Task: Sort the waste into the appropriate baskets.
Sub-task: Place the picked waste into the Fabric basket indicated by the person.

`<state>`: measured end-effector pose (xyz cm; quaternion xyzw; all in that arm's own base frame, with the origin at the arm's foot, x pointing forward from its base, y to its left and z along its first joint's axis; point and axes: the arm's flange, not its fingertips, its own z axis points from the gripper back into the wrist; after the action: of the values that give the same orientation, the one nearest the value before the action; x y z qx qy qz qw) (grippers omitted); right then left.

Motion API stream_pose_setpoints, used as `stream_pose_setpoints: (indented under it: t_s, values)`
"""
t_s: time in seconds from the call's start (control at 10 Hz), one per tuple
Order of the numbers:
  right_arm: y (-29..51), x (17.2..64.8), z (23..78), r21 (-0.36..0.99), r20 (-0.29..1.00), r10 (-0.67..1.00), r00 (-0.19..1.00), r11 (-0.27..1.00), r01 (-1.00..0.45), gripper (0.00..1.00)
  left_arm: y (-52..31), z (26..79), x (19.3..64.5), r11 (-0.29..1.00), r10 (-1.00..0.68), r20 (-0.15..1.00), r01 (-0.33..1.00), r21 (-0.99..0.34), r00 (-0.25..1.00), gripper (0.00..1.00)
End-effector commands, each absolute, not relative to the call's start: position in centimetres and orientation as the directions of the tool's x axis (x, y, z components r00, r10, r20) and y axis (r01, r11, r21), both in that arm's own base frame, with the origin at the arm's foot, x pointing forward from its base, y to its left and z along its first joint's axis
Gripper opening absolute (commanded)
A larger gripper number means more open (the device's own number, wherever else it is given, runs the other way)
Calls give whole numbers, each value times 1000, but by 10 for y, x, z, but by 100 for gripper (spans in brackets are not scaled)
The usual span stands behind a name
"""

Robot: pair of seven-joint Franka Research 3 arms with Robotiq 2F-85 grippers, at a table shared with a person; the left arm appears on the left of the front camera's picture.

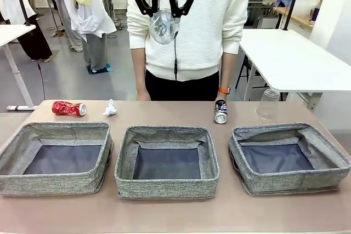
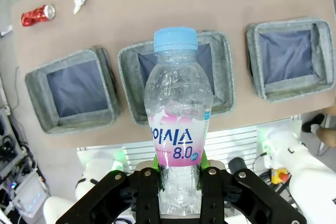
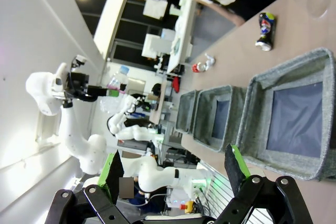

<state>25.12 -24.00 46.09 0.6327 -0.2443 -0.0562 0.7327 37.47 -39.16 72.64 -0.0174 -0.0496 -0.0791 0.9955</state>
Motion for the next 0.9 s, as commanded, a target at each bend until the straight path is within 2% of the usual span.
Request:
stream_pose_setpoints:
  t_s: [0.0,0.8]
  values:
    - [-241,254,463,948,313,-393,865,187,-258,100,-388,727,371,987,-158,105,161,-18,982,24]
    - [-241,254,463,948,313,-393,865,187,-258,100,-388,727,371,987,-158,105,161,-18,982,24]
